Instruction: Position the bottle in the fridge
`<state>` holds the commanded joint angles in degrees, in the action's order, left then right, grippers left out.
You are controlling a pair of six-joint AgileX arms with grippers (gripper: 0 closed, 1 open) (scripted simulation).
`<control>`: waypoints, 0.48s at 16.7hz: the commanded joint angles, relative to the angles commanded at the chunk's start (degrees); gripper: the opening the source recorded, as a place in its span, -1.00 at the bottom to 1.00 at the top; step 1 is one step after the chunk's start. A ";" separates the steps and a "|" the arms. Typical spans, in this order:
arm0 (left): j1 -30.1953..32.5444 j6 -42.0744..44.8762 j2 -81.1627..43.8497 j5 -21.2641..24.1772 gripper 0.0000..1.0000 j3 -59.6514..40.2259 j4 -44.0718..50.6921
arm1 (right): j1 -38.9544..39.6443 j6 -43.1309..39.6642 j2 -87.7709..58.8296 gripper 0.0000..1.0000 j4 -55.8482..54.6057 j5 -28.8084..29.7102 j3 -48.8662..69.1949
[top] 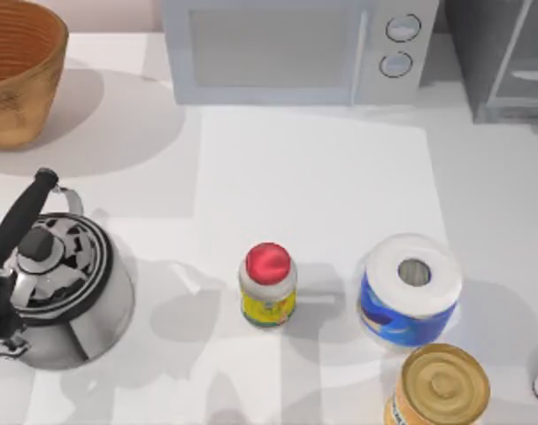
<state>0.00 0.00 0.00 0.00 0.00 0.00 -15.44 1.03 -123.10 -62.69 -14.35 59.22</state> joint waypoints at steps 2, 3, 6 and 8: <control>0.00 0.00 0.00 0.00 1.00 0.00 0.00 | 0.39 0.10 -2.38 -0.98 1.95 0.34 3.87; 0.00 0.00 0.00 0.00 1.00 0.00 0.00 | 0.62 0.13 -3.70 -0.98 3.08 0.58 6.16; 0.00 0.00 0.00 0.00 1.00 0.00 0.00 | 1.30 0.09 -7.76 -0.98 6.75 1.46 13.68; 0.00 0.00 0.00 0.00 1.00 0.00 0.00 | 1.76 0.00 -10.17 -0.98 9.09 2.04 18.60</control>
<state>0.00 0.00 0.00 0.00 0.00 0.00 -13.68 1.04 -133.26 -53.61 -12.31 77.82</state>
